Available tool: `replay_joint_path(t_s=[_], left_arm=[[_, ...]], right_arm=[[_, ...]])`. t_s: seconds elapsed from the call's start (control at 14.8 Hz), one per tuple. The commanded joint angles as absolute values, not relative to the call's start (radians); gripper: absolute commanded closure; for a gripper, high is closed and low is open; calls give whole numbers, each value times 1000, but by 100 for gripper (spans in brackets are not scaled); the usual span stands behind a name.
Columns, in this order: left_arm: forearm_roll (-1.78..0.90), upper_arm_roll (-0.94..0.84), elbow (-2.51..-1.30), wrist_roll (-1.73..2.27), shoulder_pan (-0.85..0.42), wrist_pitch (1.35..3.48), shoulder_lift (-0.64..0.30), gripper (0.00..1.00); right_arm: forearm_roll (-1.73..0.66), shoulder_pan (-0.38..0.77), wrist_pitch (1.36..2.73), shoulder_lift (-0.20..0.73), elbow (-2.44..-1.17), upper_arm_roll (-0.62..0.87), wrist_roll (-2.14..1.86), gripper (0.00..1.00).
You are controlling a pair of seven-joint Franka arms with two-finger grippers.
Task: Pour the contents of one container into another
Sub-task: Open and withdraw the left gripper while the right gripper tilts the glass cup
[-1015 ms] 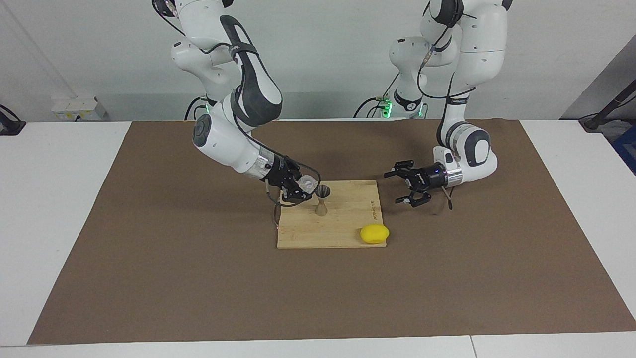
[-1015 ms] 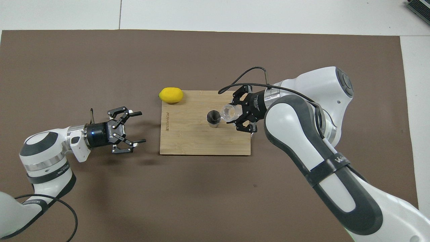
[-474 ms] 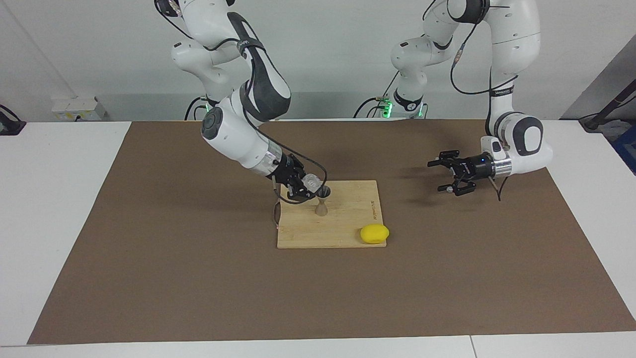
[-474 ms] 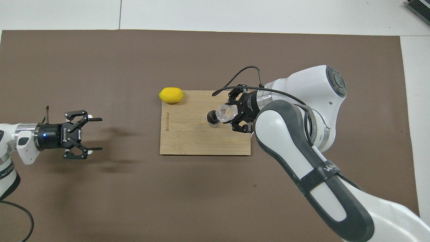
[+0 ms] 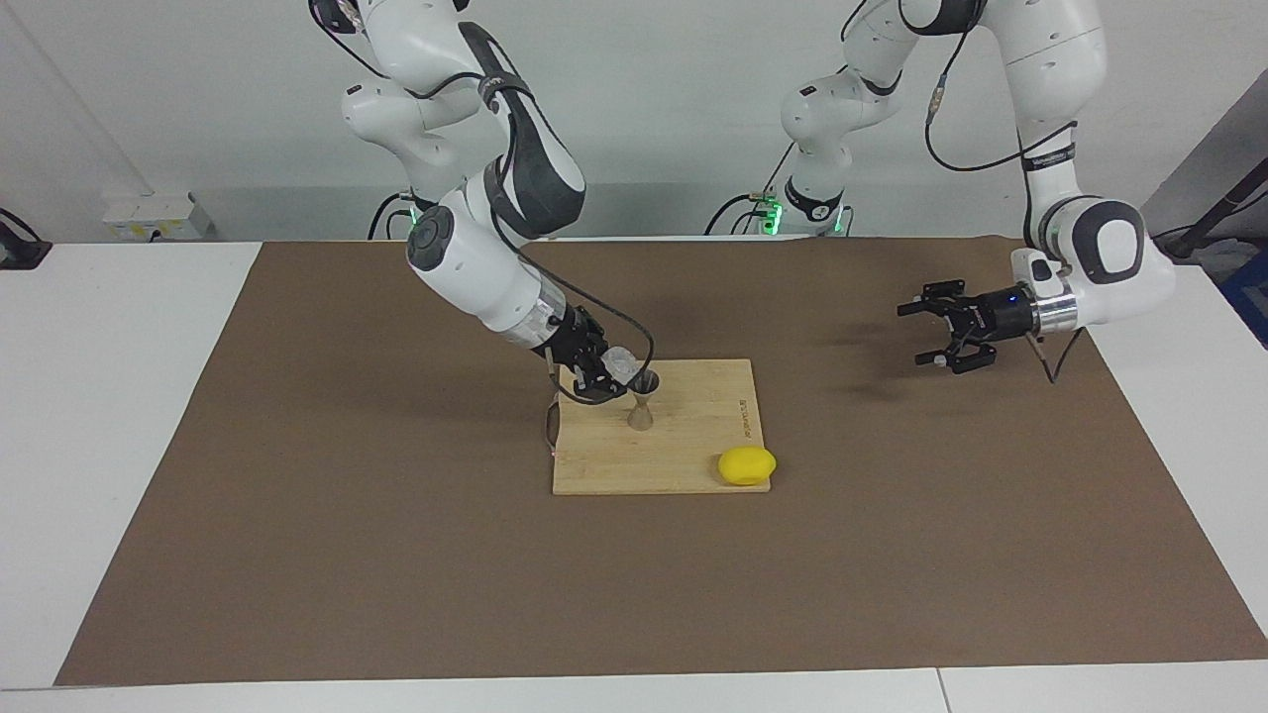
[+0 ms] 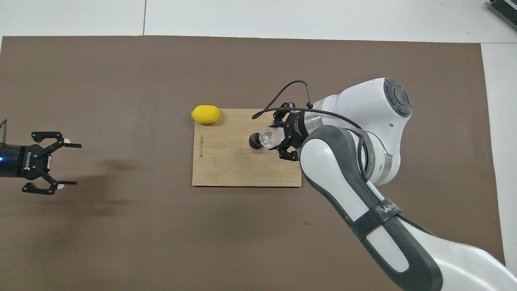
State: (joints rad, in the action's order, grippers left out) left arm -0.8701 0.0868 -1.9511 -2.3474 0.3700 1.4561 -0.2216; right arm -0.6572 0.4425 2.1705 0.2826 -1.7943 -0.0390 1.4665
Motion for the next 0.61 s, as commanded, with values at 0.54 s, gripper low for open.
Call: replay_joint_path(t_s=[0.54], left_arm=[[-507,83,-1845,-1938,310,1450,53,0]], right_arm=[[-552,468,2171,276,-1801,-41,1500,100]])
